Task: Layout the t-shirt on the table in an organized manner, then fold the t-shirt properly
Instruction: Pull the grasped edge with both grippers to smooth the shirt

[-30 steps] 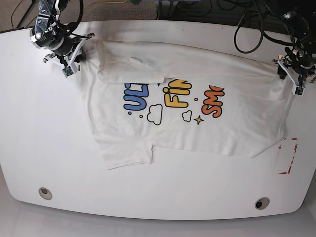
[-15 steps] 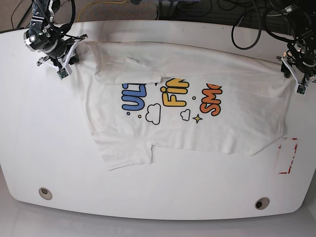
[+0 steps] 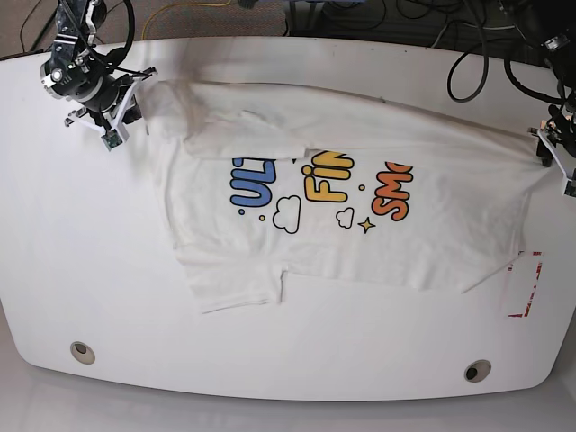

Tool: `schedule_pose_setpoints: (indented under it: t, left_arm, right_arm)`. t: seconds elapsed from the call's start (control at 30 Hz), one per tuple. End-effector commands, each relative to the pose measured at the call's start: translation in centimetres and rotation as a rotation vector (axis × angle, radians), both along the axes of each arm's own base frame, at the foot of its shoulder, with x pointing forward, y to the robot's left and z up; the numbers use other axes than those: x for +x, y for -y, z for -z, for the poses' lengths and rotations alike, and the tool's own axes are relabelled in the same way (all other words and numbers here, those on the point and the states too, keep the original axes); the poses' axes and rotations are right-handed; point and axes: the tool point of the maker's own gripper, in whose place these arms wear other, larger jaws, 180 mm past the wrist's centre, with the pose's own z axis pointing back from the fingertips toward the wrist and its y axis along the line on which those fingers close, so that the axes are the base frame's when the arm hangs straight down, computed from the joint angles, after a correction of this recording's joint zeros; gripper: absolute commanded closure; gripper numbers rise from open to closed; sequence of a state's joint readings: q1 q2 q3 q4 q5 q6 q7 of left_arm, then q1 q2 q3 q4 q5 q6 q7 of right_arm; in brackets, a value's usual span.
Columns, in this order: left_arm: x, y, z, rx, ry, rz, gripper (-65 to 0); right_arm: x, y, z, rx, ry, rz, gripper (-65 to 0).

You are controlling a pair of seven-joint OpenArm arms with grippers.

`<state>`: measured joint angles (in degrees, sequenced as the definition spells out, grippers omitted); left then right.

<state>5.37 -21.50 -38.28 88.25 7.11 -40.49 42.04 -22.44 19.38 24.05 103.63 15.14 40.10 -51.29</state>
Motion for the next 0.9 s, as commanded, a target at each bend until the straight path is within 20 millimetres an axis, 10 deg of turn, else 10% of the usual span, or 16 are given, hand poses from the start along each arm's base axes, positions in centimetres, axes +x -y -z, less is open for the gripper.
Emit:
schedule_pose_setpoints:
  t: [0.0, 0.87]
  left_arm:
    - [1.4, -0.8, -2.1, 0.035, 0.053, 0.003, -39.2]
    - [4.6, 1.0, -4.8, 0.064, 0.128, 0.068, -39.2]
  right_arm:
    - [0.6, 0.5, -0.8, -0.014, 0.029, -0.005, -5.7]
    - [1.2, -2.5, -3.0, 0.022, 0.114, -0.027, -5.9]
